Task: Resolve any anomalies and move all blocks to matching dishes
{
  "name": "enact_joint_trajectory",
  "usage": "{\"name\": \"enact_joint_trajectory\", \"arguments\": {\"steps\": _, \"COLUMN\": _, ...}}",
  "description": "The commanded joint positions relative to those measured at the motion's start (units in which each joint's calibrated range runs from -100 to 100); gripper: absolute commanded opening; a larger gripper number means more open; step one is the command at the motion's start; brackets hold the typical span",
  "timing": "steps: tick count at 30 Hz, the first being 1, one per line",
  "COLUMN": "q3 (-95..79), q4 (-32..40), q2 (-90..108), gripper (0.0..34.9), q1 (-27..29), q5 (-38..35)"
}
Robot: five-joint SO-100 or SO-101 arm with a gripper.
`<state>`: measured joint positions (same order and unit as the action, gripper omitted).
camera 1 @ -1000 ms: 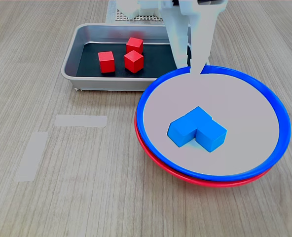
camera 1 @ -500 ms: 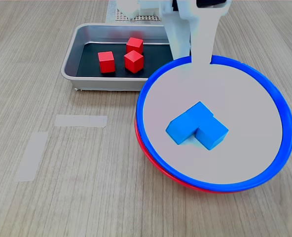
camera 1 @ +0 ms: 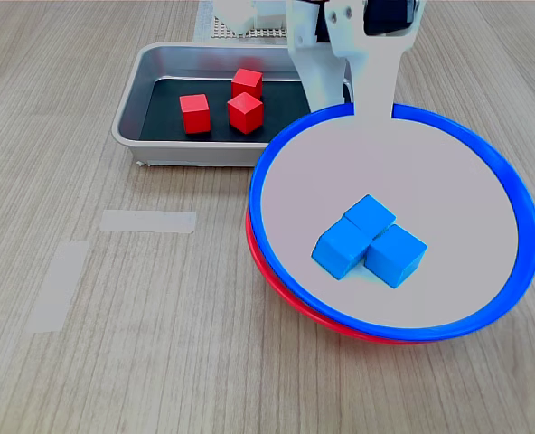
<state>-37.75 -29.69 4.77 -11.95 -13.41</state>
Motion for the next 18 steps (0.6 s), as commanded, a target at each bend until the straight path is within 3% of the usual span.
{"name": "enact_joint_trajectory", "arguments": {"steps": 1, "q3": -0.1, "q4": 2.7, "q2": -0.4, "gripper": 7.6, "q1": -0.1, "q5": -1.1}}
{"name": "enact_joint_trajectory", "arguments": {"steps": 9, "q3": 0.5, "q4": 6.1, "q2": -4.2, "gripper": 5.9, "q1": 0.0, "q5": -3.3}}
{"name": "enact_joint_trajectory", "arguments": {"steps": 13, "q3": 0.4, "q4": 6.5, "q2": -4.4, "gripper": 0.4, "q1": 0.2, "q5": -3.4}}
{"name": "enact_joint_trajectory", "arguments": {"steps": 18, "q3": -0.7, "q4": 6.5, "q2": -1.4, "gripper": 0.2, "q1": 0.7, "q5": -2.7}}
